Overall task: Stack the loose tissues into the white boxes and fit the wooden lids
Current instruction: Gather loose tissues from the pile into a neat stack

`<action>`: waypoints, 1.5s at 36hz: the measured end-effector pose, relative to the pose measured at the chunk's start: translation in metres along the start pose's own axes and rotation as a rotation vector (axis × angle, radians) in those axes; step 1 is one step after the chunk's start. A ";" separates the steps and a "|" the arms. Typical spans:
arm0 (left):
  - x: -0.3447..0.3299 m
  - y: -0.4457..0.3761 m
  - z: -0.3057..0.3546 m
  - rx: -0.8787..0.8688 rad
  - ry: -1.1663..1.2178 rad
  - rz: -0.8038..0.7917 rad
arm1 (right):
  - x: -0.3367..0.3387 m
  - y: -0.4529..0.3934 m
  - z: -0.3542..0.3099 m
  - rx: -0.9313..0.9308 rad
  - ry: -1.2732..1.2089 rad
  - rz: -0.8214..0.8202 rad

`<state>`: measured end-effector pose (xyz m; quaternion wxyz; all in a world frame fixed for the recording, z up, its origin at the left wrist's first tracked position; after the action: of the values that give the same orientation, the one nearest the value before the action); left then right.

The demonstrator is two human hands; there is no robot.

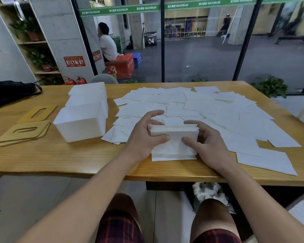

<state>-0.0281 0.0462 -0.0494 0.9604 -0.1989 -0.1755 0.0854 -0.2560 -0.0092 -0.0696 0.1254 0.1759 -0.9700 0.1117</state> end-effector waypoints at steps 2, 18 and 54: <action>0.000 0.009 -0.003 -0.001 0.052 0.061 | -0.001 0.002 -0.003 0.027 -0.066 -0.004; -0.014 0.038 -0.010 0.030 0.071 0.049 | -0.030 0.020 -0.005 -0.071 0.033 0.015; 0.000 0.056 -0.013 0.049 0.105 0.171 | -0.058 0.022 -0.016 -0.201 -0.262 0.291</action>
<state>-0.0286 0.0920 -0.0833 0.9621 -0.1939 -0.1050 0.1606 -0.2085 0.0336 -0.0748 -0.0022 0.0337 -0.9994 0.0077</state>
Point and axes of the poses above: each hand's wrist, its own y-axis away from the middle knuckle, its own x-axis out of the back of the hand, z = x × y, the point moved 5 cm from there along -y, towards the middle knuckle, and after that the axes turned 9 degrees about -x, right-handed, at the moved point
